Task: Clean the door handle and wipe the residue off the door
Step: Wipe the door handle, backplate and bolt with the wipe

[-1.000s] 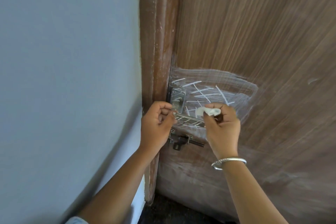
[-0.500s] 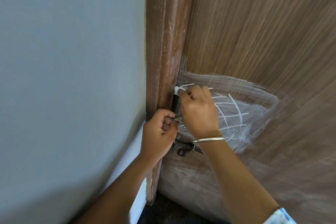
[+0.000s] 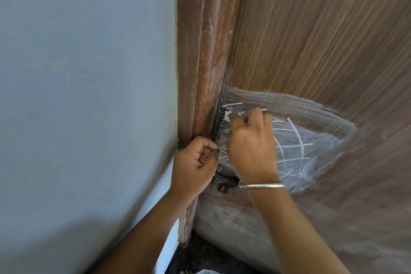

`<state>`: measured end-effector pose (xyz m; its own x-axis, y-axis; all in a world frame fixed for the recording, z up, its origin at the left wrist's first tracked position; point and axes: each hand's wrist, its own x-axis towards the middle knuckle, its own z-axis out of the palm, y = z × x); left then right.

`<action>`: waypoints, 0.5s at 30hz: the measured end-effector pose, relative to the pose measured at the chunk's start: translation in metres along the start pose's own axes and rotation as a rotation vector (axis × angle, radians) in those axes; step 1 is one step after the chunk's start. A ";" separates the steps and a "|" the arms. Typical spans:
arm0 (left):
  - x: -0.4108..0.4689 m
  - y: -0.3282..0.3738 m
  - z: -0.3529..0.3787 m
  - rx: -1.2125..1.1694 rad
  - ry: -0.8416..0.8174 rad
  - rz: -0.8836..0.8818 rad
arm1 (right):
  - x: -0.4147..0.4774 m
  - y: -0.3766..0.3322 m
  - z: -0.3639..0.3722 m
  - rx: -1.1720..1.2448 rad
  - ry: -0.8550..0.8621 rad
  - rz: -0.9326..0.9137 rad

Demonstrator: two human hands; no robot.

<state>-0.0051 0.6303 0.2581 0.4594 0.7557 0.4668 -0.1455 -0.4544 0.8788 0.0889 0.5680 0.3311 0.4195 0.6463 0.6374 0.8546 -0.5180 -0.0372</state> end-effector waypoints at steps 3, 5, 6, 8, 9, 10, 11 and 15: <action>0.000 0.000 -0.004 0.001 -0.010 0.007 | 0.000 0.002 -0.001 0.017 0.014 0.019; -0.001 0.000 -0.004 -0.010 -0.032 0.002 | 0.001 -0.001 -0.001 0.010 0.019 0.014; -0.001 0.000 -0.004 -0.012 -0.040 -0.004 | 0.003 -0.004 -0.001 0.007 0.020 0.005; -0.001 -0.001 -0.003 -0.016 -0.048 -0.010 | 0.005 -0.012 0.000 -0.012 0.001 -0.016; -0.001 -0.002 -0.003 -0.015 -0.049 -0.002 | 0.006 -0.016 0.001 -0.027 -0.014 -0.020; -0.001 -0.003 -0.003 -0.013 -0.049 0.009 | 0.006 -0.019 0.001 -0.035 -0.026 -0.015; -0.001 -0.003 -0.003 -0.013 -0.049 0.018 | 0.006 -0.021 0.002 -0.035 -0.034 0.000; -0.002 -0.005 -0.003 -0.041 -0.056 0.018 | 0.002 -0.014 0.001 -0.059 -0.017 0.083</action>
<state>-0.0076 0.6328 0.2533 0.5049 0.7194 0.4770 -0.1891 -0.4470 0.8743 0.0783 0.5767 0.3324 0.4942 0.6088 0.6206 0.7972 -0.6020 -0.0443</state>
